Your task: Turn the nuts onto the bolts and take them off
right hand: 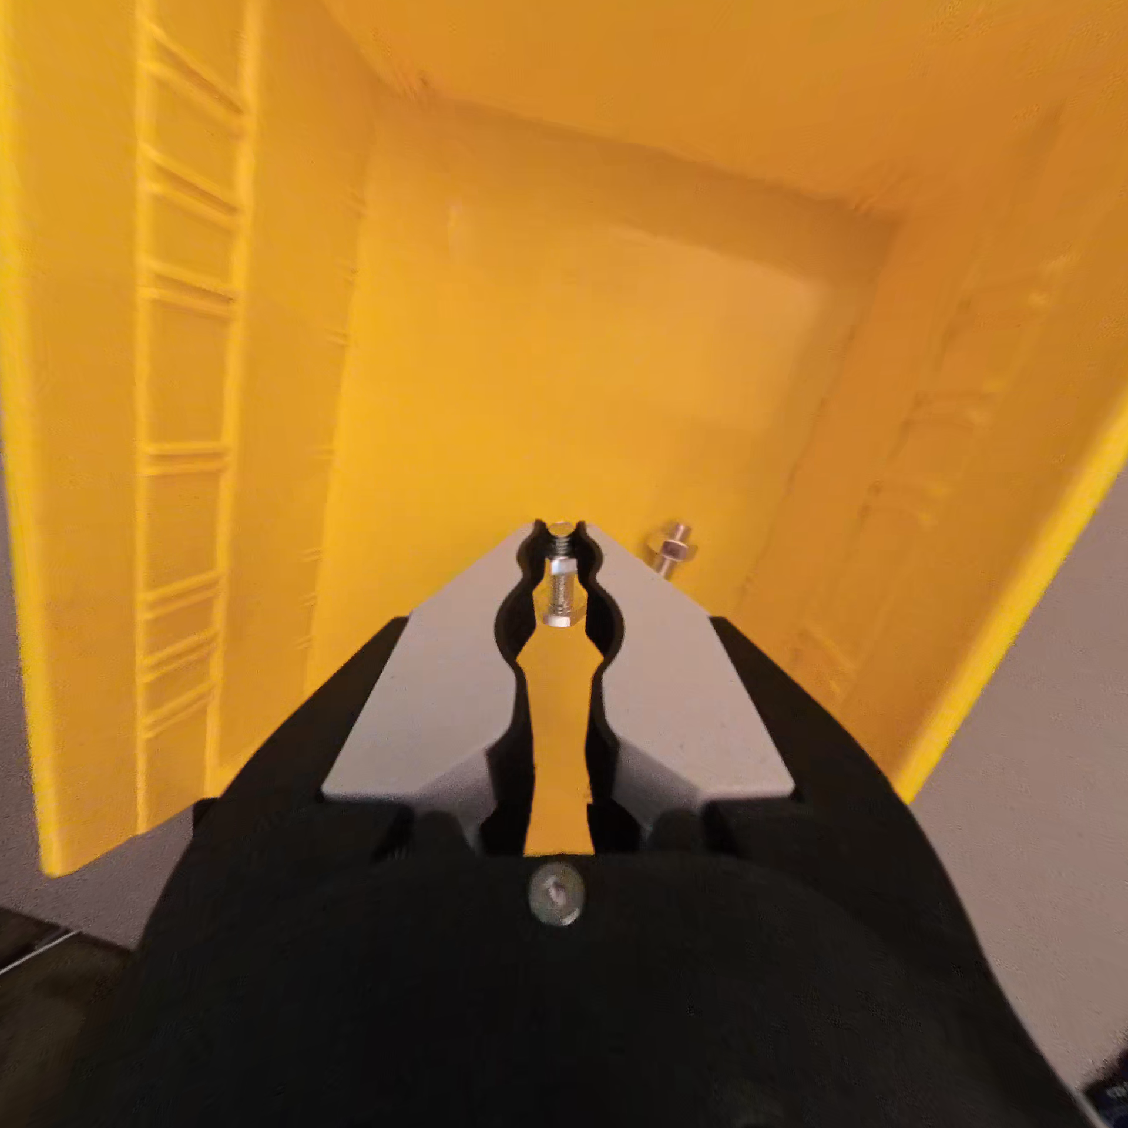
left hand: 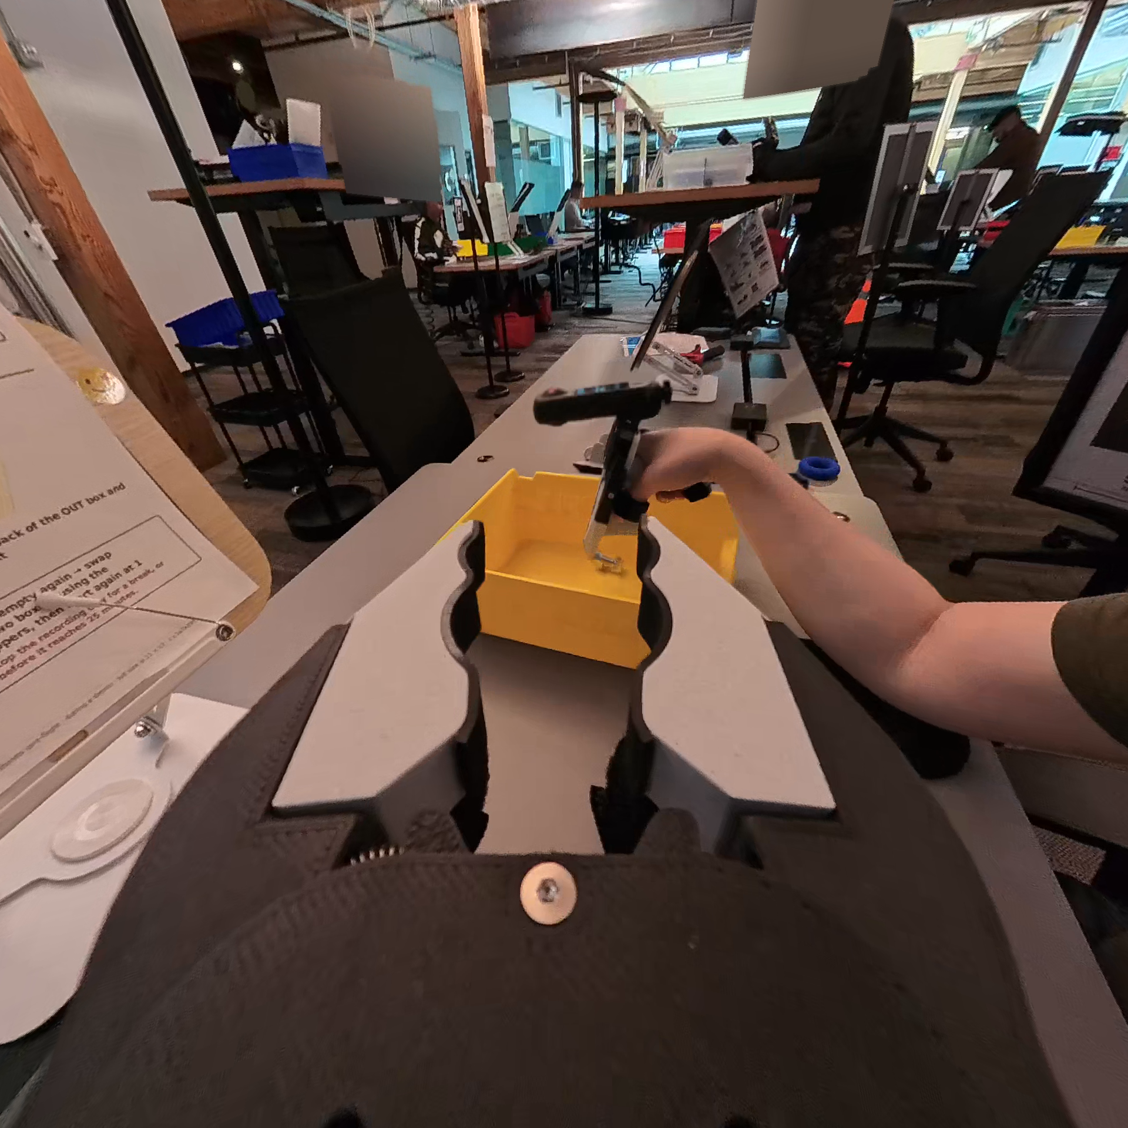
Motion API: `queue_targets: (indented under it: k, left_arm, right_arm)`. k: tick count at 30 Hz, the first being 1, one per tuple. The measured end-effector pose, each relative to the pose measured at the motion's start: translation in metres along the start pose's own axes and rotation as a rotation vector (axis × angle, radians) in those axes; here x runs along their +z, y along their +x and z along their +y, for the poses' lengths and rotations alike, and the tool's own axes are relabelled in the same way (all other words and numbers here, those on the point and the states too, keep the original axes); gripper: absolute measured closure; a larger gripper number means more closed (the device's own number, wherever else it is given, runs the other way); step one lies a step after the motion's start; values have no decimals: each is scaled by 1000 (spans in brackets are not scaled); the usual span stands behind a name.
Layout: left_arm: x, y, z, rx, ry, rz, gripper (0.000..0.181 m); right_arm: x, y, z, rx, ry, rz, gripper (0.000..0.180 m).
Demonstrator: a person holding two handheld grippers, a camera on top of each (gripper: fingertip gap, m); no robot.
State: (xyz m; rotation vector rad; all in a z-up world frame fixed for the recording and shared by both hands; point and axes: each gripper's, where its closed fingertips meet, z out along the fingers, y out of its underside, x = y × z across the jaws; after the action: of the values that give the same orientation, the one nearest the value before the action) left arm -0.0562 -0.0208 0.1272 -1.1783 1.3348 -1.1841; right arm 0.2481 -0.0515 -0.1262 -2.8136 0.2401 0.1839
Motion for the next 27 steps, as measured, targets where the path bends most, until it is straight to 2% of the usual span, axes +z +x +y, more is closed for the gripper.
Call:
queue_targets:
  k: [4, 8, 9, 13, 17, 20, 23, 27]
  left_arm:
    - [-6, -5, 1, -25, -16, -12, 132]
    - [-7, -9, 2, -41, -28, -19, 132]
    - [-8, -10, 3, -37, -37, -26, 132]
    - [-26, -23, -1, 10, -58, -106, 131]
    - [-79, -44, 2, 47, -179, -236, 135]
    - [-147, -79, 38, 16, -423, -493, 141]
    - [-219, -100, 86, -108, -688, -714, 144]
    - [-255, -99, 130, -328, -804, -704, 151]
  right_arm:
    - [23, 11, 11, 20, -89, 7, 172]
    - [27, 16, 12, 10, -107, 28, 170]
    - [23, 16, 11, -3, -99, 33, 163]
    - [-22, 7, -17, -58, 94, 85, 159]
    - [-109, -29, -78, -246, 566, 199, 152]
    - [-160, -76, -98, -389, 847, 169, 150]
    - [-168, -99, -100, -453, 882, 149, 147]
    - [-155, -97, -101, -488, 821, 213, 142]
